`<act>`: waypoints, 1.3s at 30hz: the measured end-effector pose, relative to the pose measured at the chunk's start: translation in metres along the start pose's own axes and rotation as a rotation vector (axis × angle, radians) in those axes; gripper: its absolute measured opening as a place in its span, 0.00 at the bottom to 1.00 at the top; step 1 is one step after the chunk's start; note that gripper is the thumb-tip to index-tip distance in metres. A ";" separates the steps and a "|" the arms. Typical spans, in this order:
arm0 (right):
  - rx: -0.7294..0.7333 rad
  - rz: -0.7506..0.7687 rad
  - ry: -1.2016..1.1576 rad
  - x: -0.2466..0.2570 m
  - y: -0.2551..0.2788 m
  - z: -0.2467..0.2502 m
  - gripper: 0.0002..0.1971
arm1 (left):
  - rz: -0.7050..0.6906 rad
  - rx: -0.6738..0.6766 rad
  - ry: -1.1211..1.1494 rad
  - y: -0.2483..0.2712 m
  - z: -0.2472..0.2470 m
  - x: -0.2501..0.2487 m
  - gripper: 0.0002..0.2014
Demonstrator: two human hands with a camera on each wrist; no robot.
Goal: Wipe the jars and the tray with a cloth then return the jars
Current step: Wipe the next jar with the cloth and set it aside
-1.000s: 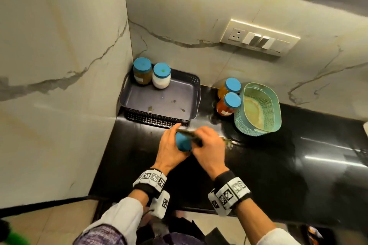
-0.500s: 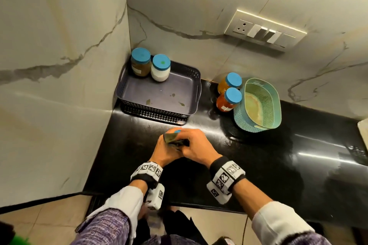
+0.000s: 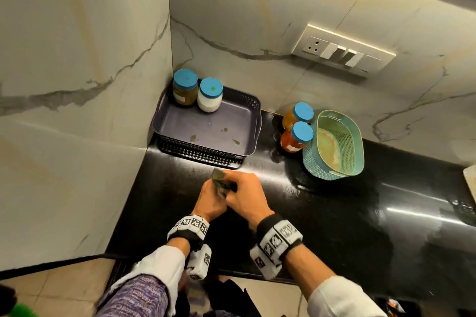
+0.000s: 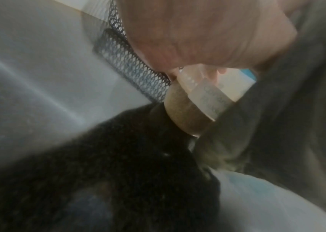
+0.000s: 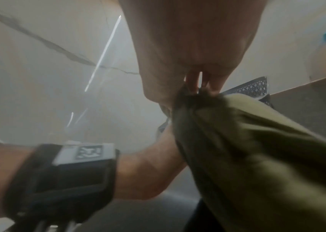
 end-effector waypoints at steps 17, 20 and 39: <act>-0.177 -0.189 0.132 -0.017 0.011 0.023 0.18 | 0.001 0.024 0.007 -0.003 0.000 -0.008 0.25; -0.063 -0.110 0.080 -0.004 0.033 0.001 0.21 | -0.052 0.020 0.010 -0.002 0.000 -0.003 0.20; -0.184 -0.221 0.132 -0.008 -0.009 0.025 0.18 | 0.037 0.015 -0.038 -0.011 0.005 -0.009 0.24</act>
Point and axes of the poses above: each hand's wrist, its own y-axis away from the middle knuckle, its own z-axis out of the back of the hand, x = y × z, the point moved 3 cm from there along -y, towards the middle knuckle, and after that the axes turned 10 degrees about -y, right-handed, at the moved point
